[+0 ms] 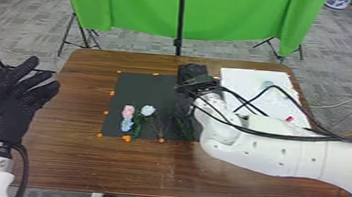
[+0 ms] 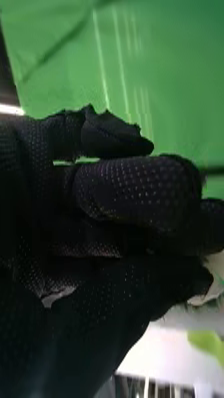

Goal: Arrange flowers

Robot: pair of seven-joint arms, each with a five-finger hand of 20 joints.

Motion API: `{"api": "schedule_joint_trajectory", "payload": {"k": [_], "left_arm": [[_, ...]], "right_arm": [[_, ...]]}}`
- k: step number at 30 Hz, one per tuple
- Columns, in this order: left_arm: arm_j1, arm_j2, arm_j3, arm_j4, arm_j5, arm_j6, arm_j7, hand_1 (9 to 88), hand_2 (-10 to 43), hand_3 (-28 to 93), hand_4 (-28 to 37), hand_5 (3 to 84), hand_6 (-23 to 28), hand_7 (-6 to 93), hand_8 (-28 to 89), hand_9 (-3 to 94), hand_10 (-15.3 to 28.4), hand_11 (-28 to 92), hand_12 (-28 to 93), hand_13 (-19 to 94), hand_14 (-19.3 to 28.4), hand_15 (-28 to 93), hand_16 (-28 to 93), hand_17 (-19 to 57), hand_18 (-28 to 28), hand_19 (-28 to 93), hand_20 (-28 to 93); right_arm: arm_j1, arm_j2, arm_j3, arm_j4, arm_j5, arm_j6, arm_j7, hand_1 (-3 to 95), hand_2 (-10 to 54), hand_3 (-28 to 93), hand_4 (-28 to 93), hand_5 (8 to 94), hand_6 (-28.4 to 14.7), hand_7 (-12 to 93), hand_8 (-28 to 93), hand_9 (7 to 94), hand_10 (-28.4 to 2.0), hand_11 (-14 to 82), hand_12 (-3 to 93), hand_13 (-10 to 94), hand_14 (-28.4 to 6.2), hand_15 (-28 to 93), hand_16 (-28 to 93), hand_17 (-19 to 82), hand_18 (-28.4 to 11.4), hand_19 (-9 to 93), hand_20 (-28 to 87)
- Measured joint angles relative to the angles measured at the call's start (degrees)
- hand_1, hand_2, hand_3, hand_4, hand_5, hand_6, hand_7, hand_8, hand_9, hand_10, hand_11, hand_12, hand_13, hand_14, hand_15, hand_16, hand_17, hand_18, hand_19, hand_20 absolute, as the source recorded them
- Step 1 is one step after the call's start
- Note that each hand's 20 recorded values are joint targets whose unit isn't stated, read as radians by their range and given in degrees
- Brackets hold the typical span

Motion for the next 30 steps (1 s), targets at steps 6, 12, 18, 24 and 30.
{"api": "schedule_joint_trajectory", "payload": {"k": [6,12,18,24,30], "left_arm": [[-0.2,0.08,-0.17,0.04,0.07,-0.06,-0.46,21.1,9.5,77,-28.3,34.6,9.3,12.8,-9,29.9,19.8,27,10,25,28.3,57,-12,-5.3,26.3,67,15],[-0.5,0.36,-0.16,0.16,0.09,-0.13,-0.61,21.1,9.5,77,-28.3,34.5,9.3,12.7,-9,30.0,19.8,27,10,25,28.3,57,-12,-5.3,26.3,68,15],[-0.9,0.77,0.04,0.29,0.09,-0.14,-0.5,21.0,9.6,77,-28.3,34.6,9.3,12.8,-9,30.0,19.9,27,10,25,28.3,57,-12,-5.3,26.3,68,15],[-1.3,0.93,0.24,0.44,0.09,-0.14,-0.48,21.1,9.6,77,-28.3,34.6,9.3,12.8,-9,30.0,19.8,27,10,25,28.3,57,-12,-5.3,26.3,68,15],[-1.3,0.96,0.25,0.45,0.09,-0.15,-0.43,21.2,9.7,77,-28.3,34.7,9.4,12.7,-9,29.9,19.8,27,10,25,28.4,57,-12,-5.3,26.3,68,15]], "right_arm": [[-2.0,-2.8,0.1,0.0,0.6,-1.5,-0.2,53.6,-9.5,73,-28,82.6,4.9,23,0,93.5,-4.9,8.9,34.0,80,-2.4,62,23,32,-18.1,93,32],[-2.2,-3.6,-2.1,-0.1,1.2,-1.6,0.1,53.5,-9.5,72,-28,82.3,4.9,23,0,93.4,-5.0,9.7,33.9,79,-2.5,62,22,31,-18.3,93,32],[-1.0,-5.0,-5.1,0.4,1.8,-0.4,0.7,52.4,-9.5,72,-28,81.4,4.9,23,-1,92.6,-5.5,13.6,32.0,79,-2.7,63,21,31,-18.5,93,33],[0.1,-6.3,-5.9,0.7,2.2,0.3,1.0,51.4,-9.5,72,-28,80.3,4.6,22,-1,91.8,-5.9,14.6,31.6,78,-3.0,64,21,31,-18.6,92,33],[0.1,-6.6,-5.9,0.6,2.3,-0.3,1.0,50.3,-9.5,72,-28,78.8,4.3,22,-2,90.5,-6.3,15.4,30.6,77,-3.4,64,21,30,-18.9,92,33]]}}
